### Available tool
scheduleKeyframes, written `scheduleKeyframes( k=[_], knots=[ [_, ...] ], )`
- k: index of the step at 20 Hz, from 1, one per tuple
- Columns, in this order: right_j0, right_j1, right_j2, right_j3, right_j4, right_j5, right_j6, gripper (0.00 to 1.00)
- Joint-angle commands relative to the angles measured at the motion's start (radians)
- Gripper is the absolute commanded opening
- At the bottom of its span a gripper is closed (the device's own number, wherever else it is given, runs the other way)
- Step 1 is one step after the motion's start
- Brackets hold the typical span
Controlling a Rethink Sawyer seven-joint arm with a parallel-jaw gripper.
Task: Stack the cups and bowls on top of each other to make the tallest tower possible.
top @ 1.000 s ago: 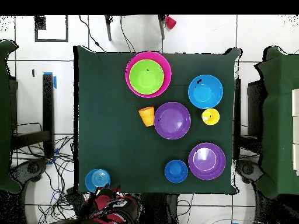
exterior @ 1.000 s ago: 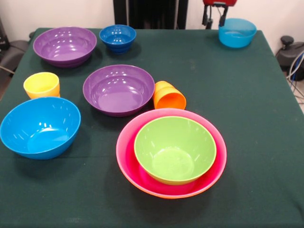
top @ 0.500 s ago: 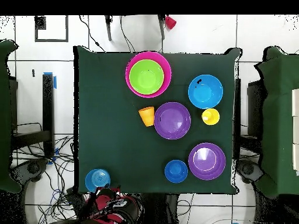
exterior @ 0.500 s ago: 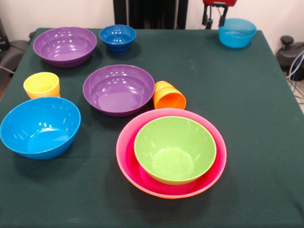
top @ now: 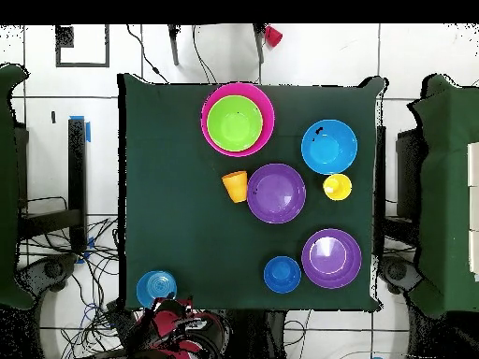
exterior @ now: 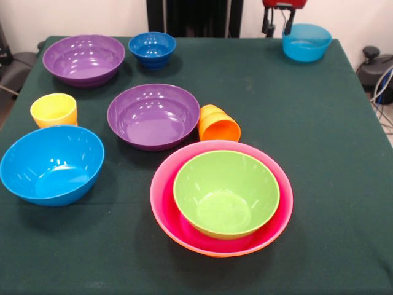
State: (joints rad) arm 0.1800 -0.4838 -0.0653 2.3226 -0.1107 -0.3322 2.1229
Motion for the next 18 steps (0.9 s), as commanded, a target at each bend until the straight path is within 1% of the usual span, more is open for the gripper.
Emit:
scheduleKeyframes(
  k=[1, 4, 6, 8, 9, 12, 16, 18],
  knots=[
    [-0.029, -0.007, 0.125, -0.068, -0.002, -0.005, 0.160, 1.00],
    [-0.002, -0.025, 0.103, -0.069, 0.011, 0.010, 0.143, 1.00],
    [-0.003, -0.039, 0.107, -0.063, 0.016, 0.029, 0.142, 1.00],
    [-0.019, -0.049, 0.129, -0.054, 0.016, 0.032, 0.157, 1.00],
    [-0.038, -0.055, 0.155, -0.046, 0.015, 0.028, 0.175, 1.00],
    [-0.054, -0.073, 0.171, -0.038, 0.018, 0.051, 0.176, 1.00],
    [-0.054, -0.072, 0.172, -0.047, 0.027, 0.055, 0.171, 1.00],
    [-0.057, -0.024, 0.178, -0.061, 0.017, 0.000, 0.184, 1.00]
  ],
)
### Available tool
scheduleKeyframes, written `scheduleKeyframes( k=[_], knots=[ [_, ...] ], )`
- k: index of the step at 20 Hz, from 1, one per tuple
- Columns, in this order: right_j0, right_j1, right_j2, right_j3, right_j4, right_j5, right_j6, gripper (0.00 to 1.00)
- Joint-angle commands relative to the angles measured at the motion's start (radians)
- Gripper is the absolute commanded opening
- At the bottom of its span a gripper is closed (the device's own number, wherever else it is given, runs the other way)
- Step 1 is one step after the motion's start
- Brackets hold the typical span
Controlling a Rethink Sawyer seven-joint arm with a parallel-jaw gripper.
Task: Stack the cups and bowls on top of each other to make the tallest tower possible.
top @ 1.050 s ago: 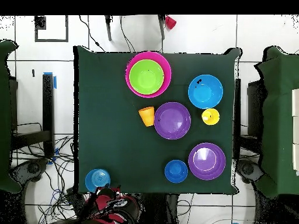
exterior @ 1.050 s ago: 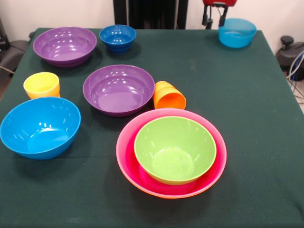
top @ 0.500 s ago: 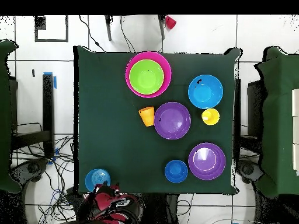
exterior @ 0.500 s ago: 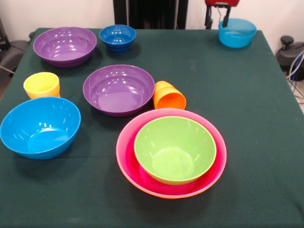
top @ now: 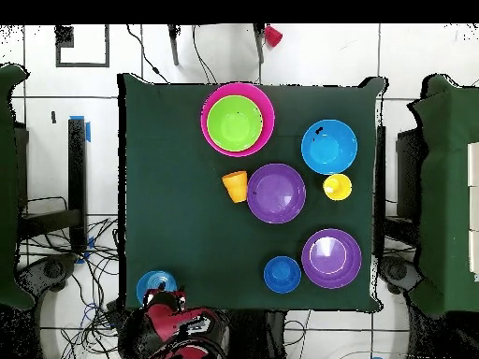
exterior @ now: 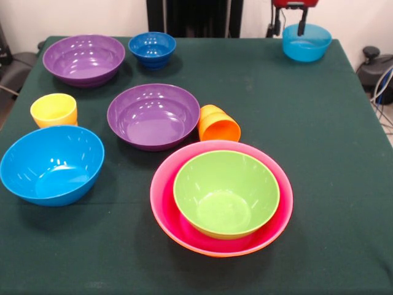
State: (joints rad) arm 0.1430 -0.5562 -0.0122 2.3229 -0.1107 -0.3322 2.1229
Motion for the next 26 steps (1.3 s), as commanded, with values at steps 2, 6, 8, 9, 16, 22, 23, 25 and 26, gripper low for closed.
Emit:
scheduleKeyframes(
  k=[2, 6, 8, 9, 16, 22, 23, 25, 26],
  knots=[
    [0.004, 0.127, 0.102, -0.092, 0.012, -0.079, 0.187, 1.00],
    [0.034, 0.178, 0.084, -0.111, 0.025, -0.113, 0.184, 1.00],
    [0.026, 0.192, 0.085, -0.115, 0.021, -0.111, 0.176, 1.00],
    [0.021, 0.204, 0.080, -0.120, 0.019, -0.105, 0.168, 1.00],
    [0.028, 0.238, 0.056, -0.142, 0.020, -0.121, 0.144, 1.00],
    [0.050, 0.249, 0.039, -0.149, 0.027, -0.135, 0.138, 1.00],
    [0.064, 0.247, 0.031, -0.144, 0.034, -0.143, 0.140, 1.00],
    [0.087, 0.241, 0.014, -0.147, 0.045, -0.143, 0.135, 1.00],
    [0.094, 0.239, 0.009, -0.148, 0.049, -0.142, 0.135, 1.00]
  ],
)
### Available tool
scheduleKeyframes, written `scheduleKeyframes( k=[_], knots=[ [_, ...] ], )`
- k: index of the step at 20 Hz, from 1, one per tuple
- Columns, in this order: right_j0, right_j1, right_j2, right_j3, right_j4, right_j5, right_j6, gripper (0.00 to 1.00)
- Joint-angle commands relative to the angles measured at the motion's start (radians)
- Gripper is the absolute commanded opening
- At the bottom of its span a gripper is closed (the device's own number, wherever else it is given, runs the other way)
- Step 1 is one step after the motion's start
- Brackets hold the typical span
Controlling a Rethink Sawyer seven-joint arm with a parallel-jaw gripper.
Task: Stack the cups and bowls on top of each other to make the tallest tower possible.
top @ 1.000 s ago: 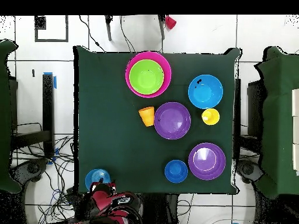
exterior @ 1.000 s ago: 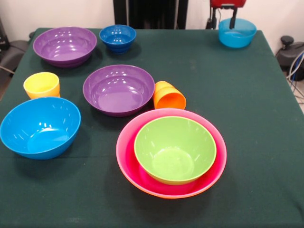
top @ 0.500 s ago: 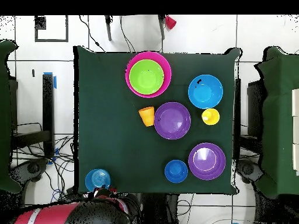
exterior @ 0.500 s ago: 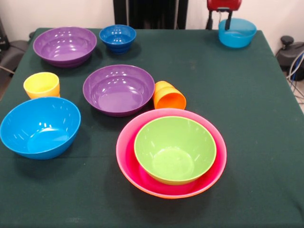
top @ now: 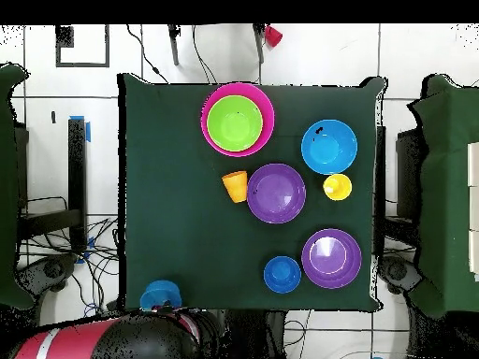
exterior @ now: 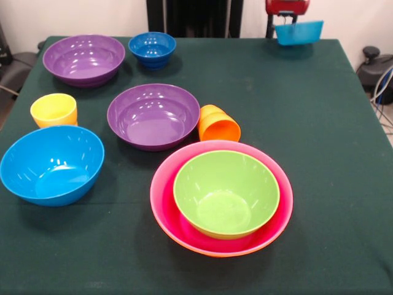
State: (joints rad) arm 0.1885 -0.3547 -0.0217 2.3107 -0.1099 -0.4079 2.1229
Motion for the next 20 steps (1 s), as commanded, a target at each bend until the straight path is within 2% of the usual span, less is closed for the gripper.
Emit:
scheduleKeyframes(
  k=[1, 5, 13, 14, 20],
  knots=[
    [0.059, 0.041, 0.010, -0.143, 0.051, -0.066, 0.132, 1.00],
    [0.072, 0.071, -0.003, -0.181, 0.050, -0.067, 0.129, 1.00],
    [0.078, 0.054, -0.012, -0.185, 0.049, -0.017, 0.125, 1.00],
    [0.073, 0.053, -0.009, -0.184, 0.047, -0.011, 0.126, 0.00],
    [0.060, 0.052, -0.003, -0.178, 0.036, -0.006, 0.129, 0.00]
  ],
)
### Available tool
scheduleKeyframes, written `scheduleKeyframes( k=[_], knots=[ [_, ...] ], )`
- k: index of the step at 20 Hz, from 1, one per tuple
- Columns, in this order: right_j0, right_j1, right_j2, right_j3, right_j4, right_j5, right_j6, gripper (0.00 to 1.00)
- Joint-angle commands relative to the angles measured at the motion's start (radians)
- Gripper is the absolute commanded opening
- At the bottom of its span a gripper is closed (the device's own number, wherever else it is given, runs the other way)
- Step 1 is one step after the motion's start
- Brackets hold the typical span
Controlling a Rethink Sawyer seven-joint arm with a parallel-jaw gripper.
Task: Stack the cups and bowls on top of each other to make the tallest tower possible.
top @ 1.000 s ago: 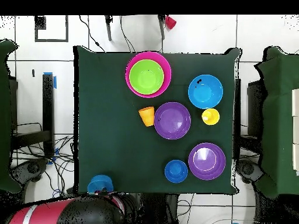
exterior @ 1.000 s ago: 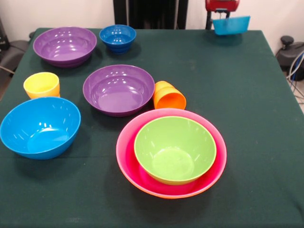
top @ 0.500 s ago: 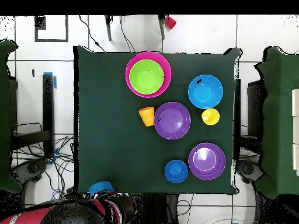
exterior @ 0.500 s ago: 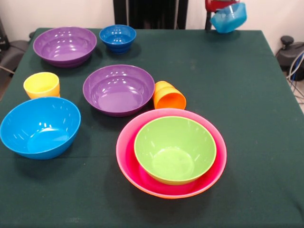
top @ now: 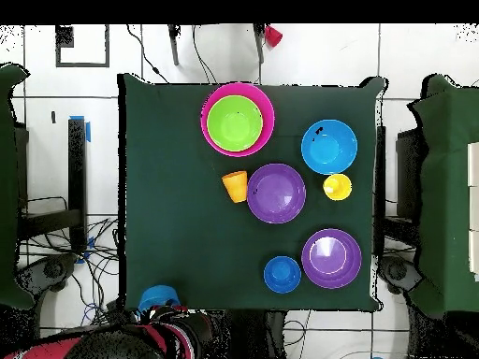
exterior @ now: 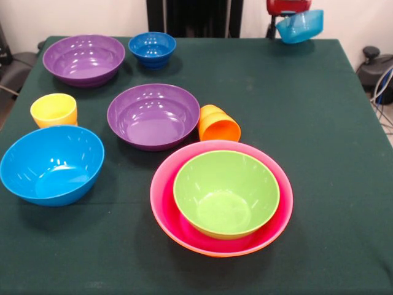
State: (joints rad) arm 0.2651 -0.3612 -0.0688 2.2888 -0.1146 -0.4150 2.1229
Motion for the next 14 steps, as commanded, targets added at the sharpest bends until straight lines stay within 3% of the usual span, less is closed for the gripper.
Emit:
scheduleKeyframes(
  k=[1, 8, 11, 14],
  knots=[
    [0.001, 0.045, 0.031, -0.152, 0.051, -0.002, 0.127, 0.00],
    [-0.006, -0.007, 0.049, -0.129, 0.057, 0.038, 0.134, 0.00],
    [-0.025, -0.146, 0.076, -0.062, 0.062, 0.157, 0.133, 0.00],
    [-0.044, -0.223, 0.099, -0.040, 0.064, 0.233, 0.131, 0.00]
  ],
)
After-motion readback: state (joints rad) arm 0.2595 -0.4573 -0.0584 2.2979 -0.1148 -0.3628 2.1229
